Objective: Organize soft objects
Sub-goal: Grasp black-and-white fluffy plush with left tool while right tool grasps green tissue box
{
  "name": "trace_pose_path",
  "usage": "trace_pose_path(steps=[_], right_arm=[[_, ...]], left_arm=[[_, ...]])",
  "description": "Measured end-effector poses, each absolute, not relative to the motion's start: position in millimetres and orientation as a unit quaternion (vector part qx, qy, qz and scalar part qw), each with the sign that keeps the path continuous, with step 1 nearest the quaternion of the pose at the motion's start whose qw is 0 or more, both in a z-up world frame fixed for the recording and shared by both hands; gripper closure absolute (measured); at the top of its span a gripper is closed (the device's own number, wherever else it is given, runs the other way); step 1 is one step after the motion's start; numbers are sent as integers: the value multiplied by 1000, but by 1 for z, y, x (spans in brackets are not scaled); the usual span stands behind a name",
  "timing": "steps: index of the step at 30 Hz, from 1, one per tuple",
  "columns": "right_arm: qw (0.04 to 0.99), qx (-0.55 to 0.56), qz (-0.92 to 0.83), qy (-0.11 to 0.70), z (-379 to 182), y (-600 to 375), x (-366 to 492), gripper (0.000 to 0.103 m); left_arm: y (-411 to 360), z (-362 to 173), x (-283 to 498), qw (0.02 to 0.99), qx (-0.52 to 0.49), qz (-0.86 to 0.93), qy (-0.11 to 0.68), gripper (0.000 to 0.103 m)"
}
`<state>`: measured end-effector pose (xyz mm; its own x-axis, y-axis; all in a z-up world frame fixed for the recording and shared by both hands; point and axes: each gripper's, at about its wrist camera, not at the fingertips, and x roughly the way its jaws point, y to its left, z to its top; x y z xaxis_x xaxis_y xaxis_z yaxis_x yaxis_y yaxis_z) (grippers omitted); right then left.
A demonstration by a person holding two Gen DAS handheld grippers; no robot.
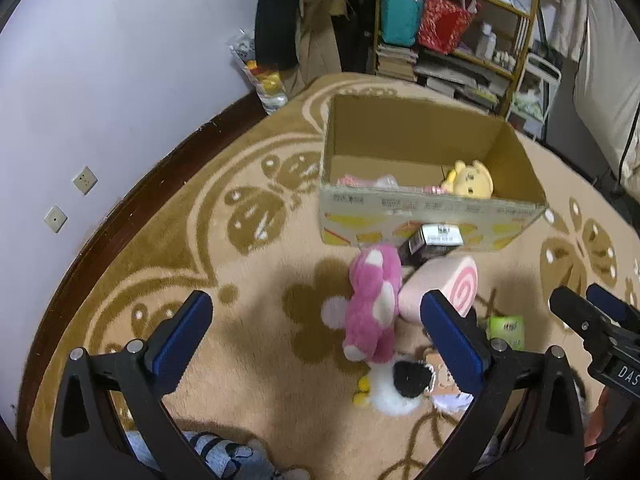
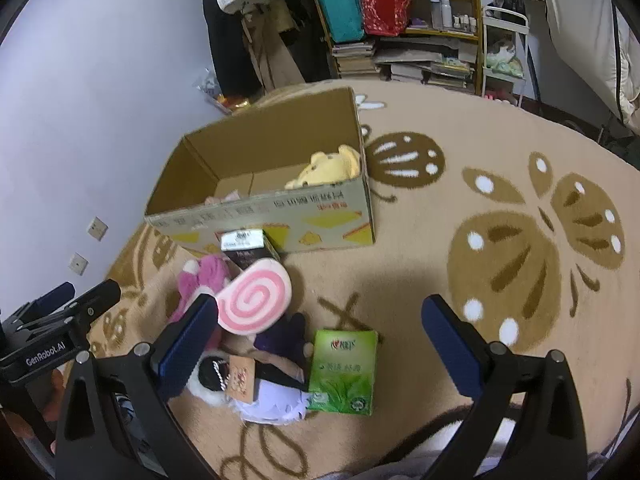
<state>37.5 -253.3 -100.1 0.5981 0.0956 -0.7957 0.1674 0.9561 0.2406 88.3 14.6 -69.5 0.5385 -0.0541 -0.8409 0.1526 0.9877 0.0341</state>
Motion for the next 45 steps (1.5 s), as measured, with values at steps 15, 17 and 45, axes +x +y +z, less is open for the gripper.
trace_pose_path(steps=[15, 17, 45], right_arm=[[846, 147, -40, 510, -139, -251, 48, 9], [841, 145, -42, 519, -145, -250, 49, 11], [801, 167, -62, 572, -185, -261, 61, 20]], left_arm=[[-22, -110, 75, 840, 101, -79, 527, 0], [-25, -113, 74, 838, 103, -82, 530, 0], [-27, -173, 84, 777, 102, -91, 614, 0]])
